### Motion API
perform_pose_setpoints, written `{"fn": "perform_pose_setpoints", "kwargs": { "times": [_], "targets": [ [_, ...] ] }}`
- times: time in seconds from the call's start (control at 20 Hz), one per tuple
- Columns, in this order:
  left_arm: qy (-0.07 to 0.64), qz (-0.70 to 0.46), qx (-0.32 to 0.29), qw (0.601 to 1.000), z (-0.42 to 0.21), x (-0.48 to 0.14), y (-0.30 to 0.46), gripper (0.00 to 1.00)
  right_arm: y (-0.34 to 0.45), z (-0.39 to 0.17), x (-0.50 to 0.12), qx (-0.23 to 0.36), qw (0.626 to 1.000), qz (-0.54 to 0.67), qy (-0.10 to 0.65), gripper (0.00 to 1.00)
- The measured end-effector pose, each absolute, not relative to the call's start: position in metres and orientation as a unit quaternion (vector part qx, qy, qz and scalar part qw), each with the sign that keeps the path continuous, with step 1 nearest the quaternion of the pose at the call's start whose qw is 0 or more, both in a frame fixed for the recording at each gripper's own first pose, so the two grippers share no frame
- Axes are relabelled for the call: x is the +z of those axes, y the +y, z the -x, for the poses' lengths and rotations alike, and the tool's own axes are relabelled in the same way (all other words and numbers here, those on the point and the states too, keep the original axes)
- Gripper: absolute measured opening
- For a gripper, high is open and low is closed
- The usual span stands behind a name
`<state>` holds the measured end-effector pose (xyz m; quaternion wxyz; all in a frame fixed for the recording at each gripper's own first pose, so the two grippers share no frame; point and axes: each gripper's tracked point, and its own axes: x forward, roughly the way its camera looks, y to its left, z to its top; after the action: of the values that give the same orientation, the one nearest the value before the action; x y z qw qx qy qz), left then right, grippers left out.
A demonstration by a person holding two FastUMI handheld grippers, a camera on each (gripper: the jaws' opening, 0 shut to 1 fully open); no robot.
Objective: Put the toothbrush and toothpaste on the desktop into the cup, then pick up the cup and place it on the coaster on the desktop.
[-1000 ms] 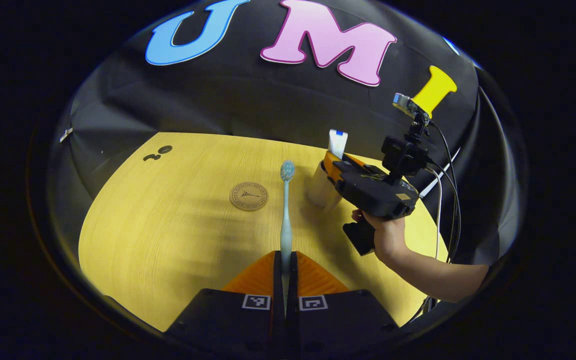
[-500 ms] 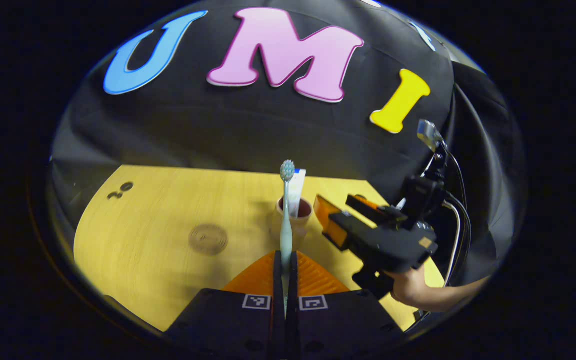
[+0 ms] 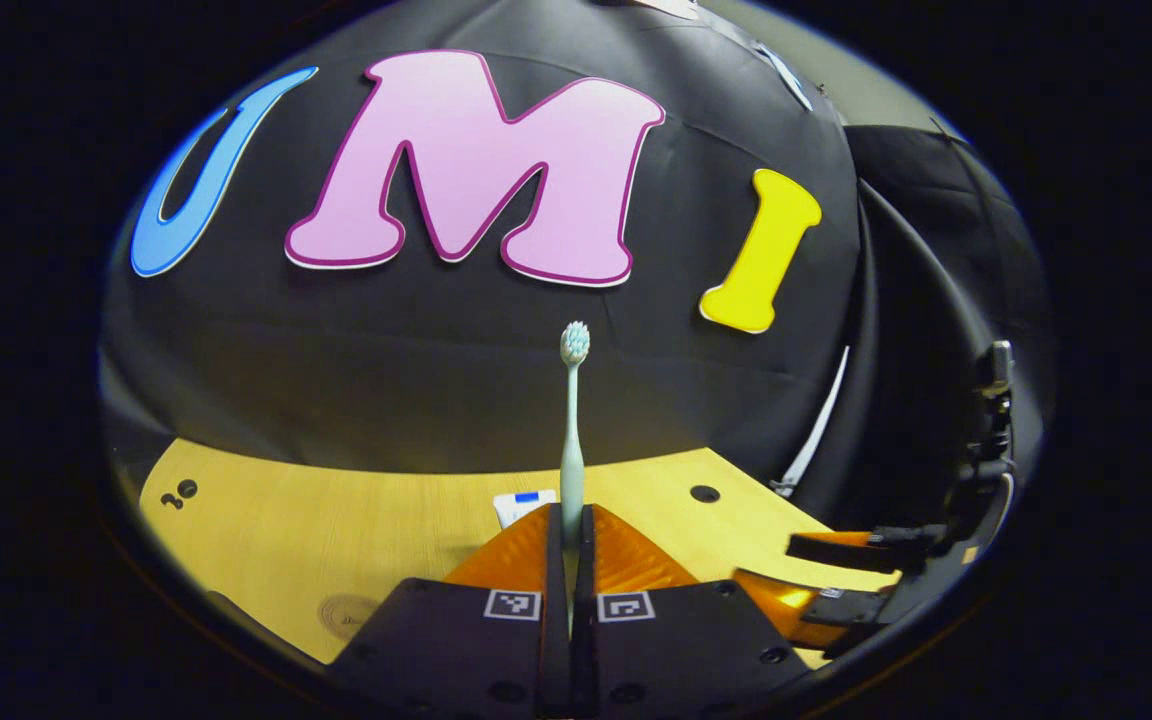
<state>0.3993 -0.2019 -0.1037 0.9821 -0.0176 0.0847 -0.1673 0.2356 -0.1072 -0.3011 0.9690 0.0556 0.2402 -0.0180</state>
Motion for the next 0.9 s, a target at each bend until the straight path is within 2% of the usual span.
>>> {"fn": "perform_pose_setpoints", "kwargs": {
  "times": [0.25,0.45,0.65,0.75,0.8,0.9],
  "targets": [
    [0.043,0.025,-0.156,0.987,-0.437,-0.125,-0.212,0.06,-0.113,-0.235,-0.305,-0.017,0.968,-0.066,0.243,0.98],
    [0.066,0.020,-0.144,0.987,-0.444,-0.162,-0.213,0.06,-0.116,-0.232,-0.317,-0.016,0.962,-0.072,0.264,0.98],
    [0.064,0.005,-0.132,0.989,-0.443,-0.174,-0.212,0.08,-0.120,-0.231,-0.322,-0.022,0.959,-0.066,0.274,0.98],
    [0.076,0.002,-0.120,0.990,-0.444,-0.182,-0.206,0.13,-0.117,-0.229,-0.324,-0.020,0.957,-0.071,0.282,0.98],
    [0.082,0.001,-0.120,0.989,-0.443,-0.186,-0.205,0.19,-0.115,-0.228,-0.324,-0.018,0.956,-0.074,0.285,0.98],
    [0.079,-0.004,-0.111,0.991,-0.438,-0.183,-0.194,0.51,-0.111,-0.226,-0.324,-0.016,0.953,-0.075,0.292,0.98]
  ]
}}
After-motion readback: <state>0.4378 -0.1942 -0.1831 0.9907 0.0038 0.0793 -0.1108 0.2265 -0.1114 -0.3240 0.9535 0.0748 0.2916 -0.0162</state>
